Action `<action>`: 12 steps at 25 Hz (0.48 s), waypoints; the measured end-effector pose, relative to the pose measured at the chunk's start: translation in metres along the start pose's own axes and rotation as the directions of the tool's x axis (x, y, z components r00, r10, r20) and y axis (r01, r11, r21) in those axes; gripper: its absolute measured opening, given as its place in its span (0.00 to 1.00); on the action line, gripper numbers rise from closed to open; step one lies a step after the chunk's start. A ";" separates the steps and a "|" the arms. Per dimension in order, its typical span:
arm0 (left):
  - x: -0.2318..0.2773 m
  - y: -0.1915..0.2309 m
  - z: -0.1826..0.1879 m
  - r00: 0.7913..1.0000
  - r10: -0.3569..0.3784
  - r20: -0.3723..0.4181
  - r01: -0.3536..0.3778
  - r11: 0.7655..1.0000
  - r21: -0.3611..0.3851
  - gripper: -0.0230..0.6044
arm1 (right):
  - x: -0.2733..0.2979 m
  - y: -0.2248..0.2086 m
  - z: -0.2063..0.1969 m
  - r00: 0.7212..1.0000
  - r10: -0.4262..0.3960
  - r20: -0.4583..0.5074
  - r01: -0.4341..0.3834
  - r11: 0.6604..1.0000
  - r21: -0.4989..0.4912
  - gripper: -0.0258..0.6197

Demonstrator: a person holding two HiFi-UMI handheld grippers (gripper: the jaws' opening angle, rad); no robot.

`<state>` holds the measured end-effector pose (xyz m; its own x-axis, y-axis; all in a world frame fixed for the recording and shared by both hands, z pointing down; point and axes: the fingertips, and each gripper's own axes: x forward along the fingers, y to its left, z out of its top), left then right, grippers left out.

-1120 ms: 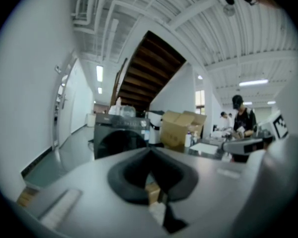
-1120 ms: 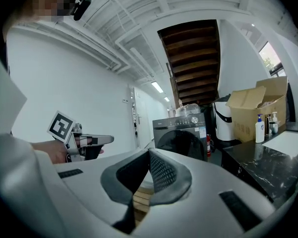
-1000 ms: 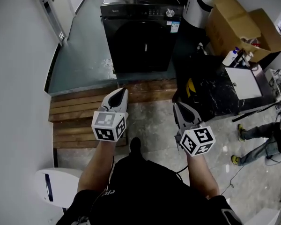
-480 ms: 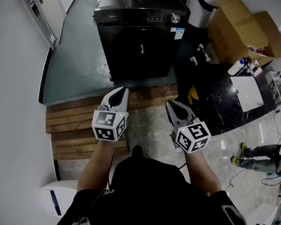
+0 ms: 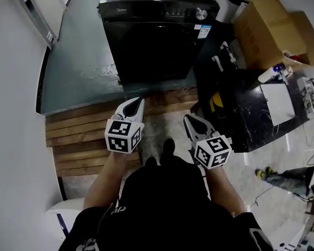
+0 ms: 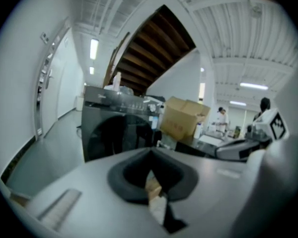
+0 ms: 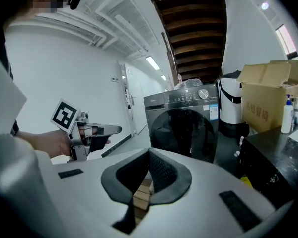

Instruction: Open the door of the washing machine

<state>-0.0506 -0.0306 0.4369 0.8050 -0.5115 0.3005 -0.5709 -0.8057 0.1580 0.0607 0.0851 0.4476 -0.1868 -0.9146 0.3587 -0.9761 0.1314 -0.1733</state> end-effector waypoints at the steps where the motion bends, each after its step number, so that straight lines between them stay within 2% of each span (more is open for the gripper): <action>1: 0.007 0.003 -0.002 1.000 0.000 -0.008 0.000 1.000 0.001 0.05 | 0.004 -0.007 0.000 1.000 -0.007 0.000 0.007 1.000 0.006 0.03; 5: 0.034 0.011 0.004 1.000 0.000 -0.016 0.000 1.000 0.009 0.05 | 0.022 -0.033 0.008 1.000 -0.016 0.012 0.015 1.000 0.023 0.03; 12: 0.102 0.028 0.036 1.000 0.021 -0.006 -0.021 0.999 0.035 0.05 | 0.072 -0.092 0.038 1.000 0.009 0.029 -0.010 0.999 0.048 0.03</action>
<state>0.0212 -0.1166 0.4380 0.7919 -0.5262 0.3098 -0.5813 -0.8050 0.1186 0.1412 -0.0068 0.4546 -0.1924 -0.9239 0.3306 -0.9675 0.1224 -0.2211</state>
